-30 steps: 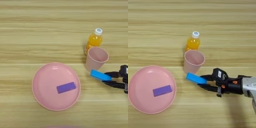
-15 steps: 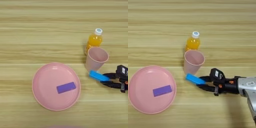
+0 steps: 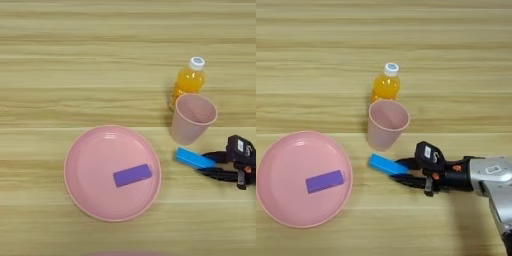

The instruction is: Move the objects on the table

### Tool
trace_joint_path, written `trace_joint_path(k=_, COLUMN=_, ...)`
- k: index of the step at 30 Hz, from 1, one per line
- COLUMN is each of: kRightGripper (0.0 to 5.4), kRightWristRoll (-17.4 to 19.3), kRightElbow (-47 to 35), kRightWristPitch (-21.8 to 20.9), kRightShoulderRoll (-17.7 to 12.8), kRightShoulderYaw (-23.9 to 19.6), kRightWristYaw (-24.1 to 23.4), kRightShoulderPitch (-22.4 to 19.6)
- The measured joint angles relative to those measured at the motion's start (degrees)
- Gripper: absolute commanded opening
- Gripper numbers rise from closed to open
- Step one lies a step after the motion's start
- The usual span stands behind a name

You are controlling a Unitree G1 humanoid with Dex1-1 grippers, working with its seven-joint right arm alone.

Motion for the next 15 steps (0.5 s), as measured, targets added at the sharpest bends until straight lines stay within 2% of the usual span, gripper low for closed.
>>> trace_joint_path(k=10, kRightGripper=1.42, kRightWristRoll=-1.12, kRightElbow=0.89, kRightWristPitch=-0.08, kRightShoulderRoll=0.3, kRightShoulderYaw=1.08, kRightWristYaw=-0.96, kRightShoulderPitch=-0.54)
trace_joint_path(k=11, kRightGripper=1.78, kRightWristRoll=-1.17, kRightElbow=0.97, kRightWristPitch=-0.08, kRightShoulderRoll=0.3, kRightShoulderYaw=1.15, kRightWristYaw=-0.98, kRightShoulderPitch=-0.54)
trace_joint_path(k=15, kRightGripper=2.28, kRightWristRoll=-1.19, kRightElbow=1.01, kRightWristPitch=-0.09, kRightShoulderRoll=0.31, kRightShoulderYaw=1.18, kRightWristYaw=-1.01, kRightShoulderPitch=-0.6)
